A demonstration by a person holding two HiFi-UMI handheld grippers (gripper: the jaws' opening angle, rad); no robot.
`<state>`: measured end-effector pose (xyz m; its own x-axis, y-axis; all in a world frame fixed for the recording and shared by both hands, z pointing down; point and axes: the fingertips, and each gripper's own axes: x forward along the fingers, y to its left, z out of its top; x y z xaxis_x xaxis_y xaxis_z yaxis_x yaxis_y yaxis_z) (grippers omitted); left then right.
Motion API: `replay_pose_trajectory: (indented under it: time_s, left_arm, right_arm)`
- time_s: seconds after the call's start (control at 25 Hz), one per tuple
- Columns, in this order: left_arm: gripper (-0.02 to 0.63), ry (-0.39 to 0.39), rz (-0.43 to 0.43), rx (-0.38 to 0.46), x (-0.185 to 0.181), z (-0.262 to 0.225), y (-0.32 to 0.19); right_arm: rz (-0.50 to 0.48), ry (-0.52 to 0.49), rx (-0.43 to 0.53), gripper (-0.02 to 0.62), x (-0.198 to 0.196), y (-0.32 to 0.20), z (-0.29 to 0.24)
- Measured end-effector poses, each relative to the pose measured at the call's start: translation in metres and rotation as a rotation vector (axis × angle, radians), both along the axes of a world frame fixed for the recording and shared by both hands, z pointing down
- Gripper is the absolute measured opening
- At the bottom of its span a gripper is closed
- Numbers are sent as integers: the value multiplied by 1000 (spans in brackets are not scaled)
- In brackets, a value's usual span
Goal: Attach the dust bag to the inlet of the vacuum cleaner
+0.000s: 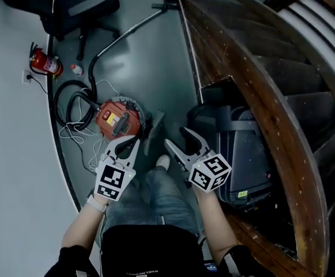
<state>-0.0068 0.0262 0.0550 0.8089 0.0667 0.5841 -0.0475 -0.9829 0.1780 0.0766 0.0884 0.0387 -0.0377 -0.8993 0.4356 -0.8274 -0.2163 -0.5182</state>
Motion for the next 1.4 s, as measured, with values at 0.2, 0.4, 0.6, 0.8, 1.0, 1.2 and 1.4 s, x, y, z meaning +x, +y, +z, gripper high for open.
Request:
replay_pose_trajectory:
  time_s: [0.2, 0.4, 0.6, 0.8, 1.0, 1.2, 1.4]
  left_arm:
    - [14, 126, -51, 53, -4, -101, -5]
    - [14, 191, -57, 84, -27, -183, 25]
    - [14, 276, -77, 92, -46, -238, 42]
    - [14, 354, -104, 121, -63, -276, 37]
    - [14, 381, -149, 132, -77, -291, 23]
    - [14, 379, -140, 151, -83, -298, 19]
    - [14, 402, -141, 160, -85, -311, 8]
  right_arm:
    - [54, 34, 258, 290, 11, 2, -113]
    - [26, 55, 350, 290, -16, 27, -197]
    - [7, 68, 413, 290, -42, 42, -252]
    - [-50, 118, 452, 288, -72, 44, -286]
    - [-41, 156, 473, 272, -83, 48, -300]
    - [21, 176, 475, 184, -74, 48, -305]
    - [50, 192, 478, 71, -68, 39, -314]
